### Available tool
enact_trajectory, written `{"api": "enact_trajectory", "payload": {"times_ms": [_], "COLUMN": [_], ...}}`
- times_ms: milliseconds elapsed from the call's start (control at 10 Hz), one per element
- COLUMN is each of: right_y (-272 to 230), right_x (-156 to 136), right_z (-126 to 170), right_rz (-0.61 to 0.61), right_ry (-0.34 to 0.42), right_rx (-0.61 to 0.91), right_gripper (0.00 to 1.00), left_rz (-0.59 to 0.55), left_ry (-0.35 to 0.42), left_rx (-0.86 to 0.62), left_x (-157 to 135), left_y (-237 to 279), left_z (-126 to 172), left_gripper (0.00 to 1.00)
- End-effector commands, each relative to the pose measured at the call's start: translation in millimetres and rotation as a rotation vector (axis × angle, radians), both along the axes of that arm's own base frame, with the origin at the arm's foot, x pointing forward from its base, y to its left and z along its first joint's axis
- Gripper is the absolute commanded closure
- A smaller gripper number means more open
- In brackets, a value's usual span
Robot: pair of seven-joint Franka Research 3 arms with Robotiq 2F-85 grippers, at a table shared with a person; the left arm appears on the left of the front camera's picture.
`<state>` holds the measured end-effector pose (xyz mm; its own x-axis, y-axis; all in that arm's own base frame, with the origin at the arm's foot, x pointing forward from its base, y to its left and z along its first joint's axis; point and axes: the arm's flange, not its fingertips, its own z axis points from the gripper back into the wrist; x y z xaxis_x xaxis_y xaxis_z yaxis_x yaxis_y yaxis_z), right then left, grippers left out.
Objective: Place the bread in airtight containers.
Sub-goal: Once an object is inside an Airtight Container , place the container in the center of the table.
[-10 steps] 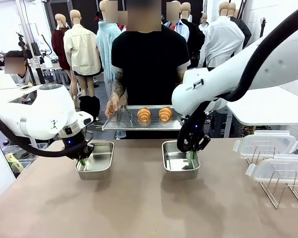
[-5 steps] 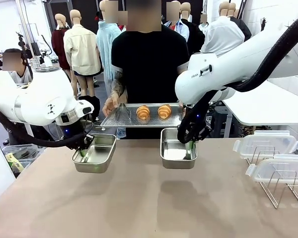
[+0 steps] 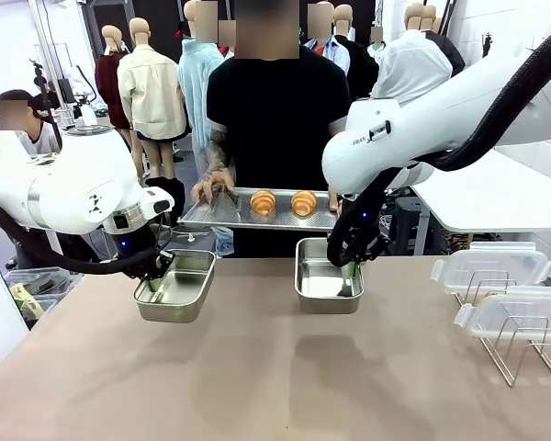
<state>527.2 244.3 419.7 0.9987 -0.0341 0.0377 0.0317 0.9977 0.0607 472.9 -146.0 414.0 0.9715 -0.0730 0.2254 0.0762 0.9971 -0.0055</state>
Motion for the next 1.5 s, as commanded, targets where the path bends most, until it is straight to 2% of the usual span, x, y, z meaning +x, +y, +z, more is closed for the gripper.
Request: {"api": "enact_trajectory", "payload": {"times_ms": [0,1400], "right_y": [-0.5,-0.5], "right_x": [1.5,1.5], "right_z": [2.8,2.8], "right_rz": [0.008,0.008], "right_ry": [-0.001,-0.001], "right_rx": [-0.002,-0.002], "right_gripper": [1.00,1.00], "left_rz": [0.004,0.004], "left_ry": [-0.017,-0.017], "left_rx": [0.008,0.008], "left_x": [0.5,0.5], "left_y": [0.1,0.1], "left_z": [1.6,1.6], "left_gripper": [1.00,1.00]}}
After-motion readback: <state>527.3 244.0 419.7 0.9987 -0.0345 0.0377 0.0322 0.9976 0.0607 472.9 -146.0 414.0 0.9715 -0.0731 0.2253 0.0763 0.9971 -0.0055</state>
